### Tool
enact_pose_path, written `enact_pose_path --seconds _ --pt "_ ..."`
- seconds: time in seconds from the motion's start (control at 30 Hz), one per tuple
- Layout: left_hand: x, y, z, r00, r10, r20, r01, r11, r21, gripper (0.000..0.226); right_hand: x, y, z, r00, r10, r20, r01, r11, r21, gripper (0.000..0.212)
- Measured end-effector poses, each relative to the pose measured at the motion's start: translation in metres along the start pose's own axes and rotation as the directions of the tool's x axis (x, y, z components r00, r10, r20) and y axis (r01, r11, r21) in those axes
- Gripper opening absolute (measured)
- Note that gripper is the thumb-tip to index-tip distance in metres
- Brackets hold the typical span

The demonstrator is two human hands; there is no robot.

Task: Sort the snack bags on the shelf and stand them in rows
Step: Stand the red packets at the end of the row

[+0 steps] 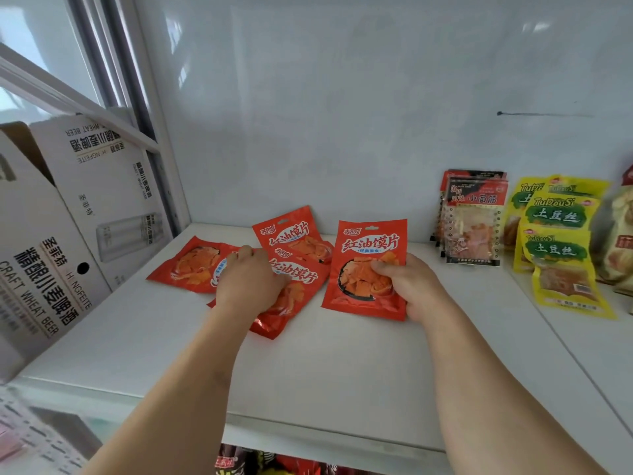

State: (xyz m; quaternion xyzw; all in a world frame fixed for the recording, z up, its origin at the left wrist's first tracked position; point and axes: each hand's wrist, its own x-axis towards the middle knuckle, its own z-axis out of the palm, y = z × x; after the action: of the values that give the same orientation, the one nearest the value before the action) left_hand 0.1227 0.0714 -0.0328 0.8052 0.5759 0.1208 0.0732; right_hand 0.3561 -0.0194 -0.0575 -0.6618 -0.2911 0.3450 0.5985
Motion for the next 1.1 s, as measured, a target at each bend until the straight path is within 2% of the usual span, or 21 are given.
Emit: enact_pose_path --seconds 0.07,0.17,0.27,0.4,0.57,0.7,0.83,0.87,0.97,1.1 --pt "-0.006 -0.003 -0.006 1.0 -0.012 -0.008 0.012 0.998 0.058 0.07 -0.003 -0.001 0.0 1.0 0.0 0.023 0.0 1.0 0.013 0.019" --pt "-0.012 -0.005 -0.01 0.992 -0.086 0.092 0.076 0.992 0.104 0.084 -0.006 -0.003 0.003 0.999 0.003 0.035 -0.004 1.0 0.015 0.017" --pt "-0.016 -0.003 -0.011 0.972 -0.173 0.159 0.148 0.976 0.161 0.089 -0.01 -0.001 0.009 0.999 -0.008 0.031 0.009 1.0 -0.01 0.017" --pt "-0.024 -0.002 -0.016 0.965 -0.175 0.195 0.143 0.975 0.169 0.088 -0.016 -0.002 0.012 1.0 -0.015 0.024 0.015 1.0 -0.008 0.018" --pt "-0.035 -0.009 -0.019 0.953 -0.169 0.253 0.189 0.98 -0.058 0.08 -0.026 -0.003 0.006 0.998 -0.01 0.056 0.009 1.0 0.03 0.016" --pt "-0.038 -0.017 -0.021 0.929 -0.185 0.321 0.296 0.891 -0.344 0.061 -0.032 -0.006 -0.003 0.998 -0.01 0.068 0.0 0.99 0.14 0.019" --pt "-0.04 -0.029 -0.024 0.927 -0.141 0.347 0.335 0.729 -0.597 0.077 -0.031 -0.012 -0.016 0.999 -0.039 0.033 0.031 0.975 0.221 0.02" --pt "-0.037 -0.033 -0.023 0.927 -0.113 0.358 0.343 0.643 -0.685 0.075 -0.03 -0.015 -0.02 0.999 -0.051 0.021 0.044 0.971 0.235 0.02" --pt "-0.035 -0.032 -0.022 0.939 0.001 0.345 0.321 0.359 -0.876 0.043 -0.024 -0.025 -0.032 0.995 -0.096 -0.001 0.093 0.965 0.247 0.021" --pt "-0.032 -0.012 -0.023 0.953 0.131 0.272 0.258 0.114 -0.959 0.034 -0.008 -0.04 -0.04 0.988 -0.156 -0.014 0.155 0.962 0.224 0.021"
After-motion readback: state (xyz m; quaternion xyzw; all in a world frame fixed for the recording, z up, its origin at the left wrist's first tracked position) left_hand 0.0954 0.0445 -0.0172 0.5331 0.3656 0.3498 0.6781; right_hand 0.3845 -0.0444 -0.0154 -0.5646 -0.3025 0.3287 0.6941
